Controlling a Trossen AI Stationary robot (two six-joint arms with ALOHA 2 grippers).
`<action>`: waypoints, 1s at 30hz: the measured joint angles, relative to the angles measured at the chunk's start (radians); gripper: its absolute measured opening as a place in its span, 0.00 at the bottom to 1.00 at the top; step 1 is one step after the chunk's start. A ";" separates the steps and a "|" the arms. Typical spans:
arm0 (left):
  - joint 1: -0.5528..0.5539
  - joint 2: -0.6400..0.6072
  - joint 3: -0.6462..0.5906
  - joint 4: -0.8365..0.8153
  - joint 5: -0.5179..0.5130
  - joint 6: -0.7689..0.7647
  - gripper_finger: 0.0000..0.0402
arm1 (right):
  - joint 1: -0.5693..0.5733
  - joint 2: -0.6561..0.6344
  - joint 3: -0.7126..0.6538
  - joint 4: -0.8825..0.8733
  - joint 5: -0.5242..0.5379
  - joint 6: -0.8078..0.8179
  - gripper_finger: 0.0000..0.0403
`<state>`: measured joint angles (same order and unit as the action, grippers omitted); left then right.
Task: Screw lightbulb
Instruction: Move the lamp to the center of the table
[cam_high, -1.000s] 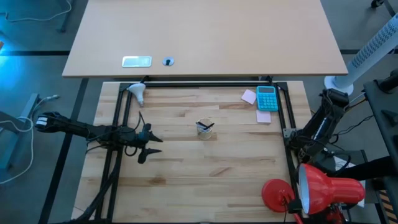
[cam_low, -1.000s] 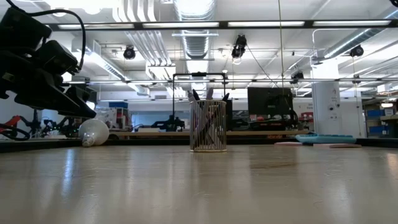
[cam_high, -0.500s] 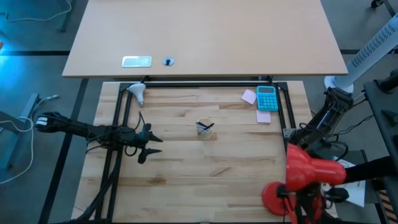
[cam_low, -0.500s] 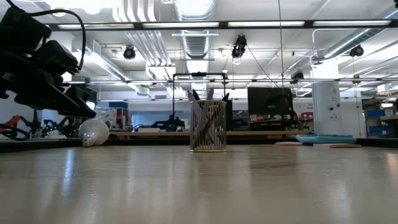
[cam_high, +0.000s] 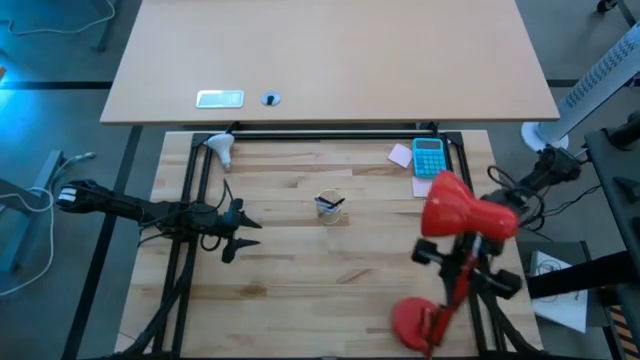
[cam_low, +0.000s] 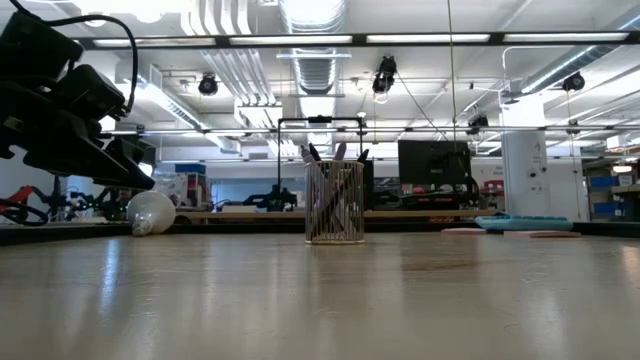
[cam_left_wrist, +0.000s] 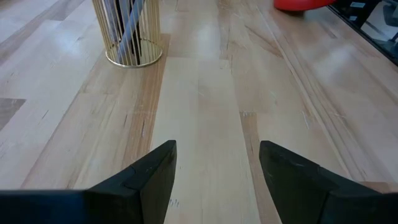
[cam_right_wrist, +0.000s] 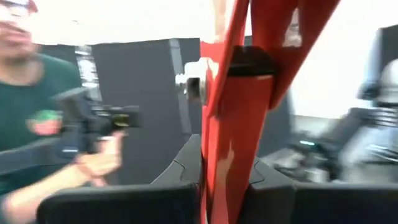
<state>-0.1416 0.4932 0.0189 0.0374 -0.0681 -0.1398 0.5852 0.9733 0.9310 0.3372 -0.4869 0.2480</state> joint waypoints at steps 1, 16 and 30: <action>0.000 0.000 0.000 0.000 0.000 0.000 0.55 | -0.021 0.000 0.014 -0.032 0.001 -0.016 0.04; 0.000 0.000 0.000 0.000 0.000 0.000 0.55 | -0.361 0.010 0.265 -0.577 0.132 -0.298 0.04; 0.000 0.000 0.000 0.001 0.000 0.000 0.55 | -0.574 0.136 0.252 -0.520 -0.105 -0.400 0.04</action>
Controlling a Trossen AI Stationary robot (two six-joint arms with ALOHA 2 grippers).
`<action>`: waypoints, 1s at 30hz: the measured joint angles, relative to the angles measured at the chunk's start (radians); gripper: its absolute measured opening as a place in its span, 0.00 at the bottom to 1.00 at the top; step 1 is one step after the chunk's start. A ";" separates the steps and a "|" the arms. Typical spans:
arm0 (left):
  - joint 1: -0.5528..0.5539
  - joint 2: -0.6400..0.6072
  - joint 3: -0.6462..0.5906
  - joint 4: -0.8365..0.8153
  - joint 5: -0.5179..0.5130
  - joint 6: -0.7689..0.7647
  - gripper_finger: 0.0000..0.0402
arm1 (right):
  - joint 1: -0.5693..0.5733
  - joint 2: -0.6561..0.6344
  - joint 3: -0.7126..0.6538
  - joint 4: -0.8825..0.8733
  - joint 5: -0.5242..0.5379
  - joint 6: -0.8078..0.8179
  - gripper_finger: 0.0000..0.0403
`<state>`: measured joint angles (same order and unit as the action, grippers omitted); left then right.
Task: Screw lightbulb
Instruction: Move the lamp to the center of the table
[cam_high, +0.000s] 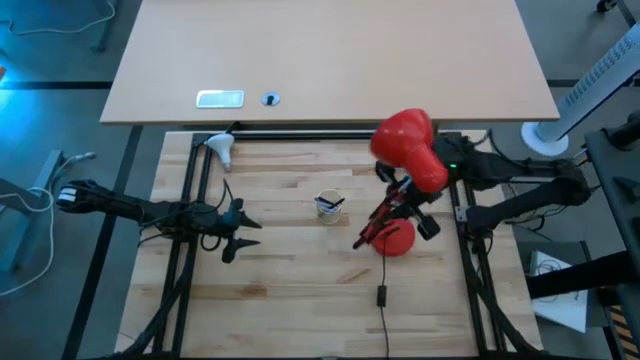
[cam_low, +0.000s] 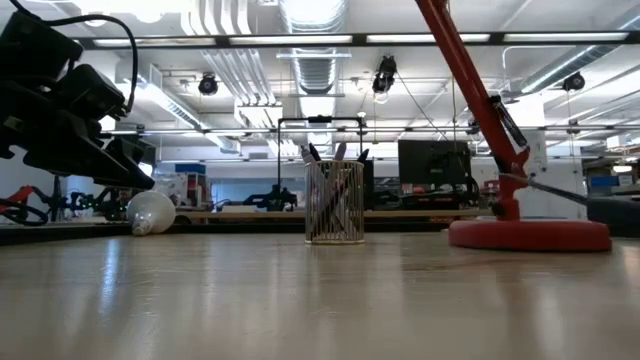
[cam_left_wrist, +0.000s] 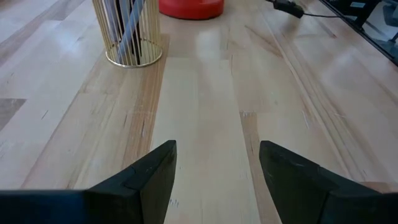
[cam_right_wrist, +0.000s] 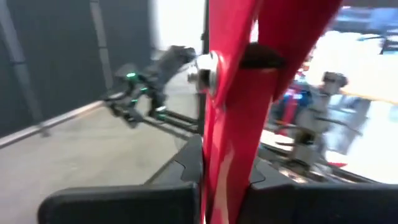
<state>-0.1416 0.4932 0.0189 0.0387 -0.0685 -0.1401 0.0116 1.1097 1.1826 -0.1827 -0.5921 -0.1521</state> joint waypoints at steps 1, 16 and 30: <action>0.000 0.001 0.000 0.003 0.000 0.000 0.55 | -0.001 0.024 0.004 0.018 -0.048 -0.001 0.04; 0.000 0.003 0.000 0.006 0.000 0.000 0.55 | -0.005 0.225 0.186 0.034 -0.195 -0.035 0.08; 0.000 0.009 0.000 0.022 0.000 0.000 0.55 | -0.014 0.226 0.204 0.014 0.058 0.212 0.31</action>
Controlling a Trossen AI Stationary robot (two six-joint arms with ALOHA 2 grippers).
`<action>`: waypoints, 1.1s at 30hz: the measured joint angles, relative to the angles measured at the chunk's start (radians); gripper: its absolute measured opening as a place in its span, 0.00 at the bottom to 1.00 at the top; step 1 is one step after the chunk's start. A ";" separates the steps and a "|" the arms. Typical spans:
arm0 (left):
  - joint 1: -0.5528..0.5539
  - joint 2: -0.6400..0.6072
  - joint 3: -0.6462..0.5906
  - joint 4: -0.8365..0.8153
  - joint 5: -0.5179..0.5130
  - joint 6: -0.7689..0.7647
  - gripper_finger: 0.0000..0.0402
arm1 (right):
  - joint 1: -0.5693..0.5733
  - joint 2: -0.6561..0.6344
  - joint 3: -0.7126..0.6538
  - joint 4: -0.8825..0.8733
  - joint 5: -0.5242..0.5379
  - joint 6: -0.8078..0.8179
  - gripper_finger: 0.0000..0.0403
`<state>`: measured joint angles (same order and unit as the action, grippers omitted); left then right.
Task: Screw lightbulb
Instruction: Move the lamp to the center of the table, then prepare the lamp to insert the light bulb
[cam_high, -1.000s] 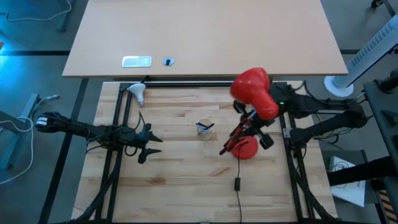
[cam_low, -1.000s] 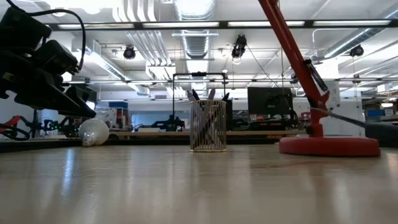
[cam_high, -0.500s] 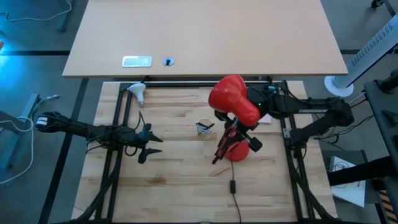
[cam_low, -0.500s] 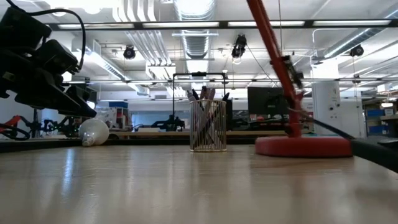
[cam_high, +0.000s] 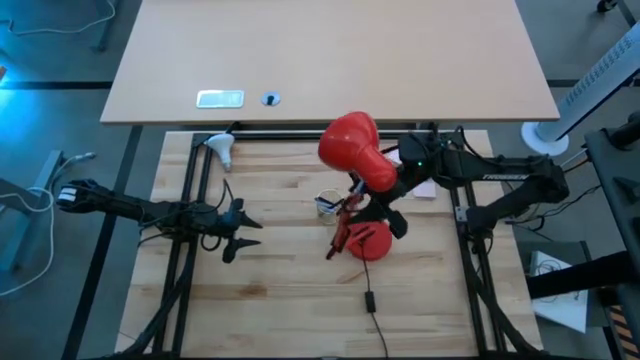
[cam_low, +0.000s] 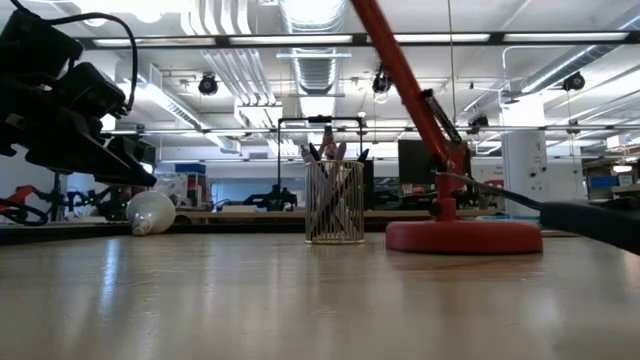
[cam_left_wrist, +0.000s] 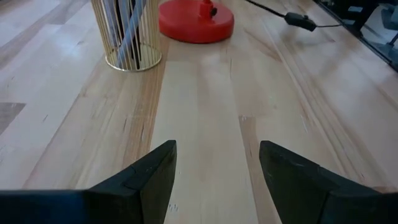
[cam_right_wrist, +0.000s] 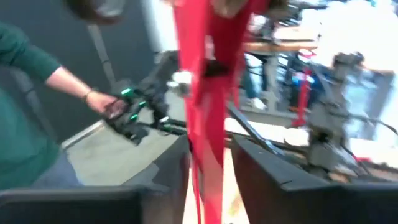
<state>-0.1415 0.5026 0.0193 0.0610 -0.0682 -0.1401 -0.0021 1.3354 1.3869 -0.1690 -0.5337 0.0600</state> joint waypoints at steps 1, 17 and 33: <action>0.000 0.001 0.000 0.002 0.000 0.000 0.55 | 0.000 0.000 0.000 -0.004 0.040 0.032 0.34; 0.000 0.001 0.000 0.038 0.000 0.000 0.55 | 0.019 -0.052 -0.002 -0.133 0.270 0.365 0.68; 0.001 0.047 0.003 0.829 -0.135 -0.476 0.55 | 0.035 -0.220 -0.002 -0.588 0.338 0.381 0.65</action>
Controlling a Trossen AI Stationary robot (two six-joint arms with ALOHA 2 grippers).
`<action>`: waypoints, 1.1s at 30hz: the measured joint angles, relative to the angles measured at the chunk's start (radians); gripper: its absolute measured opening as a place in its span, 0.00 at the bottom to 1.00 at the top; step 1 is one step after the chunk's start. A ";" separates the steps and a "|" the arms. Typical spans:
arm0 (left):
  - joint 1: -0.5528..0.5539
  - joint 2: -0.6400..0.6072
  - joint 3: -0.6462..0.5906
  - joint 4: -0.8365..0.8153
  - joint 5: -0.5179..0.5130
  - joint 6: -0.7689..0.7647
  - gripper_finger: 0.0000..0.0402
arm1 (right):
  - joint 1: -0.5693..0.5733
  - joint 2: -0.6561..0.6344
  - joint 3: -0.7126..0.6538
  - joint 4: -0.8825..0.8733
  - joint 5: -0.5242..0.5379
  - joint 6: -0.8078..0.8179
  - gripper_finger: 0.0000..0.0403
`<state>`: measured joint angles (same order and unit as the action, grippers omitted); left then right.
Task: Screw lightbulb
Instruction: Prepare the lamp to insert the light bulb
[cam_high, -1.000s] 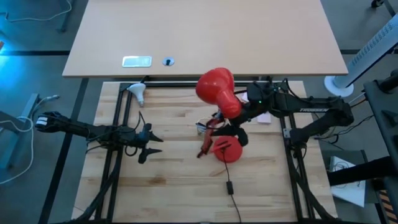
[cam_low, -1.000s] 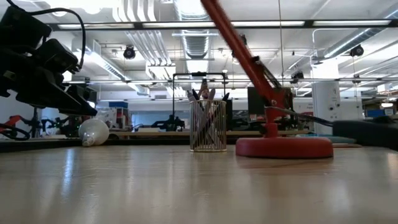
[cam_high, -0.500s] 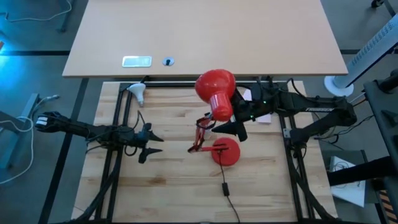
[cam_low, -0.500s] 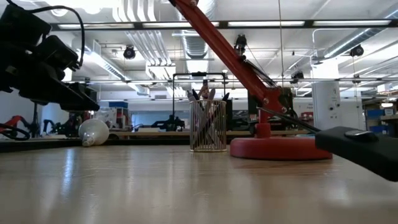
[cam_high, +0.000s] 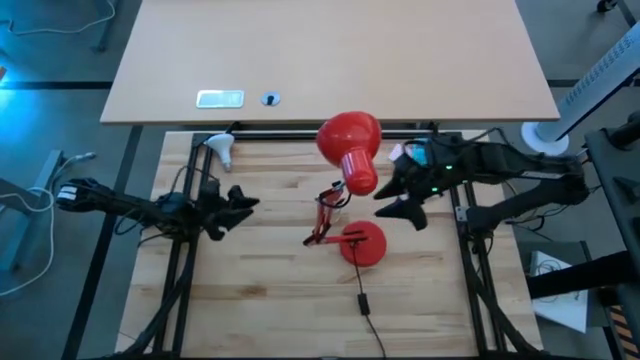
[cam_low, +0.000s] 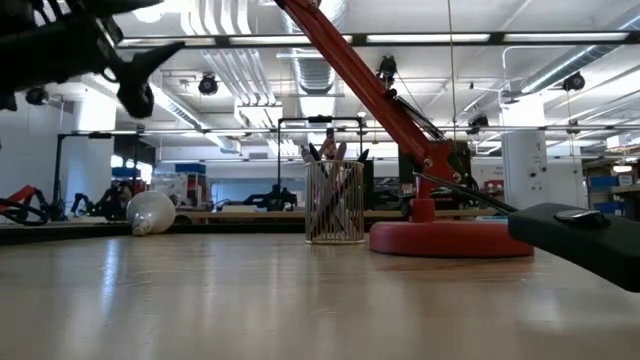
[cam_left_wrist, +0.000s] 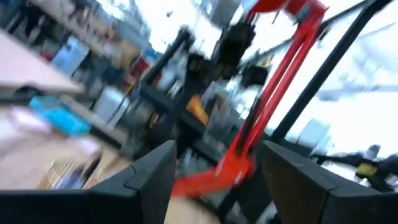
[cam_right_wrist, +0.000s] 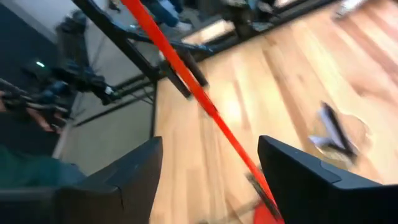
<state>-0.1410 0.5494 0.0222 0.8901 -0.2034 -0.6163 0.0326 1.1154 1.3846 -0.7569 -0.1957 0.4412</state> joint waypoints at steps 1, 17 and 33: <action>0.000 0.006 0.014 0.000 -0.014 0.005 0.55 | 0.000 -0.022 0.000 -0.025 0.015 -0.002 0.65; 0.000 0.368 0.759 -0.569 0.211 0.059 0.55 | 0.000 -0.180 0.000 -0.181 0.199 0.084 0.67; -0.029 0.676 1.318 -1.021 0.534 0.089 0.55 | 0.000 -0.164 0.000 -0.182 0.255 0.111 0.66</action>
<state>-0.1704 1.2250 1.3406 -0.1309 0.3305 -0.5276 0.0326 0.9516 1.3842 -0.9394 0.0589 0.5522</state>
